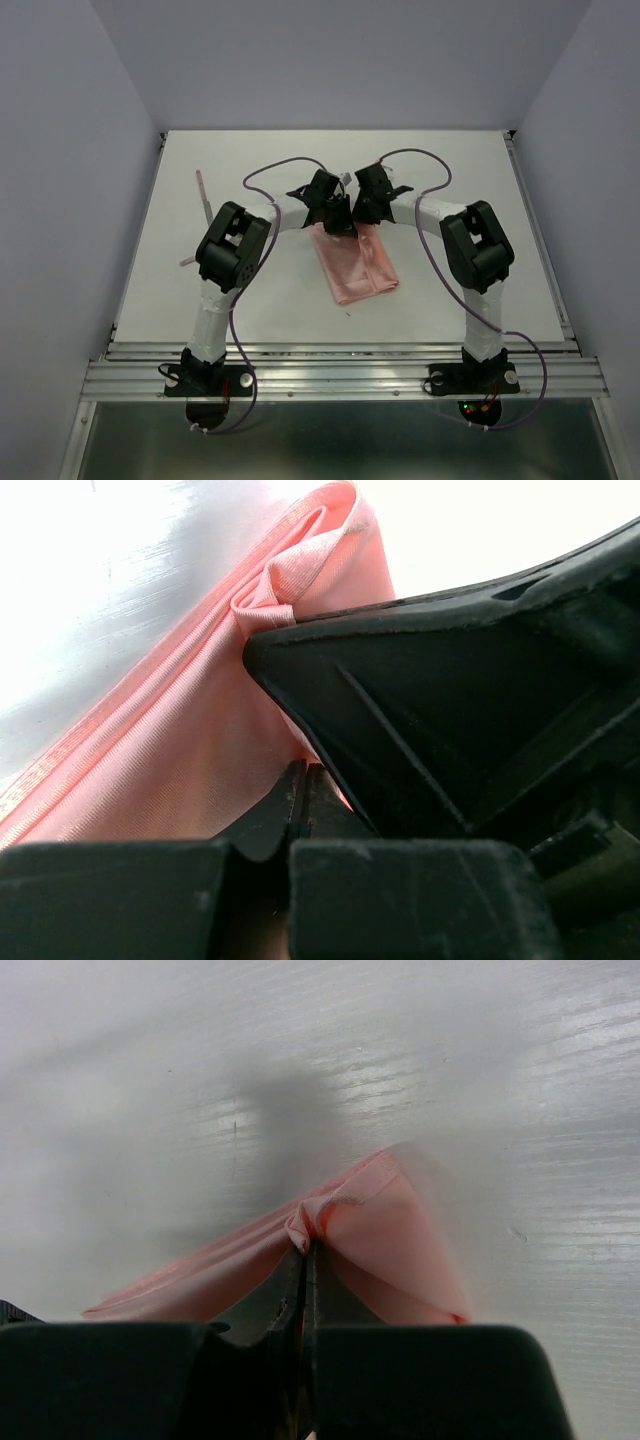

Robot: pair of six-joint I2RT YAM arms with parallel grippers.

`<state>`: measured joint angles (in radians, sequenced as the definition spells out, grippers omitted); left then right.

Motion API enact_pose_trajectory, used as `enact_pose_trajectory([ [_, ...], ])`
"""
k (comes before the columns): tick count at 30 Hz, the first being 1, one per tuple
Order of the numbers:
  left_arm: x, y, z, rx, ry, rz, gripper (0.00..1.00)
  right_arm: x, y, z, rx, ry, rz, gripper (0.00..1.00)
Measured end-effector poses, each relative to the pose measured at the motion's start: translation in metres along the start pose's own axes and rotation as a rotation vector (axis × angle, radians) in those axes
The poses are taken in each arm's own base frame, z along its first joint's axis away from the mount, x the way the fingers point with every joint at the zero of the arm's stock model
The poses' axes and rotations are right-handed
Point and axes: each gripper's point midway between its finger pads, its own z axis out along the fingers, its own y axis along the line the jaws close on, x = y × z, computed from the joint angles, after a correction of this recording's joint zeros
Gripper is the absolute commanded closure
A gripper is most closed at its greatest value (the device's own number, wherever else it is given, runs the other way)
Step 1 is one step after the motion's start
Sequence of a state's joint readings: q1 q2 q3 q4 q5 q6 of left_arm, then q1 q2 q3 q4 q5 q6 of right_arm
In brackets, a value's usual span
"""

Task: Fold the napkin into a case and place the utensils inside
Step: Fold the lower triangle-folded napkin at the center of the board.

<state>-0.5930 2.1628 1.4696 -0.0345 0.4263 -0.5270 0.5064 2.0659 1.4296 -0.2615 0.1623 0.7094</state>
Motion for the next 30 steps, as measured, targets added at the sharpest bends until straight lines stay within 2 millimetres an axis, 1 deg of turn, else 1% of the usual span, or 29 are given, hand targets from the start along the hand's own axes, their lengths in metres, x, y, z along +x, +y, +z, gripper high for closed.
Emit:
enact_pose_trajectory([
  [6, -0.002, 0.002, -0.004, -0.013, -0.007, 0.013, 1.00, 0.000, 0.000, 0.001, -0.004, -0.003, 0.003, 0.99],
  [13, 0.004, 0.020, -0.019, -0.109, 0.009, 0.013, 1.00, 0.000, 0.001, 0.001, -0.009, -0.009, 0.005, 0.99],
  [17, 0.003, 0.030, -0.026, -0.142, 0.005, 0.000, 1.00, -0.001, 0.002, 0.002, -0.017, -0.016, 0.007, 0.99],
  [21, -0.002, 0.037, -0.028, -0.148, -0.005, -0.015, 1.00, 0.000, 0.002, 0.001, -0.029, -0.023, 0.007, 0.99],
  [30, -0.004, 0.039, -0.029, -0.141, -0.005, -0.023, 1.00, 0.003, 0.002, -0.002, -0.044, -0.012, -0.019, 0.99],
])
